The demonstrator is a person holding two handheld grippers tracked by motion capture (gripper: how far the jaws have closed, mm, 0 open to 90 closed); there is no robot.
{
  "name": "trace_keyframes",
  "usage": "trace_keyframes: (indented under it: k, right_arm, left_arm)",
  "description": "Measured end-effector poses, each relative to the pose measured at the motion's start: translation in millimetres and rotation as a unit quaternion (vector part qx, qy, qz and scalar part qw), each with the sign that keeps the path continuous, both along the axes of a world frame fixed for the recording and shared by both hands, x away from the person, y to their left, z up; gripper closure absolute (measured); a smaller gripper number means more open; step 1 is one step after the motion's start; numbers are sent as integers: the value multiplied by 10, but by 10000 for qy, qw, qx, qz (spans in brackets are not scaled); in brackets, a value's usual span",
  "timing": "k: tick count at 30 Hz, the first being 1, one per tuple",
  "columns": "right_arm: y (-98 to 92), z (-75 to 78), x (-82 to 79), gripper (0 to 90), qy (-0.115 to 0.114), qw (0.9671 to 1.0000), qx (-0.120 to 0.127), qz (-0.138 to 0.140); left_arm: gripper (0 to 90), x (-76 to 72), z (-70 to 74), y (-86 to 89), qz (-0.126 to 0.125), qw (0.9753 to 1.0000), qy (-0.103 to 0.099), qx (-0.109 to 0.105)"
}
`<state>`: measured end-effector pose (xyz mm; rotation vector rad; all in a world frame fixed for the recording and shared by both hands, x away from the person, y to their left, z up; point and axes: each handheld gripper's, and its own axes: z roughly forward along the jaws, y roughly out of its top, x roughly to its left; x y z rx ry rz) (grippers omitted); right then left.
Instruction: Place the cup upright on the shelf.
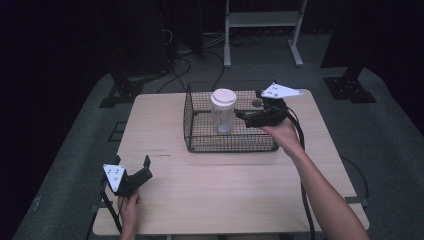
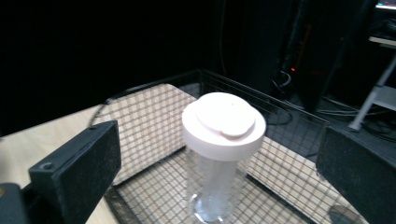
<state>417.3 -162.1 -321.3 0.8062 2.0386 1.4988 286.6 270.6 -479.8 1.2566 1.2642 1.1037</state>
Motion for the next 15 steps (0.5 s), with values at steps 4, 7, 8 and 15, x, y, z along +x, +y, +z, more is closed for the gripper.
trace_keyframes:
  k: [4,7,8,15]
  right_arm:
    - [-16,21,-108,0,-30,10000,-63,55]
    - [-38,35,-191,0,-60,9999,-38,106]
    - [-49,37,-222,0,-74,9999,-20,116]
    - [-157,30,-450,0,-96,9998,-30,174]
  left_arm:
    - [0,1,0,2,0,10000,-1,-2]
    - [0,0,0,1,-4,10000,-2,8]
    - [0,0,1,0,-2,10000,-4,7]
    - [0,-1,2,-8,1,10000,-4,20]
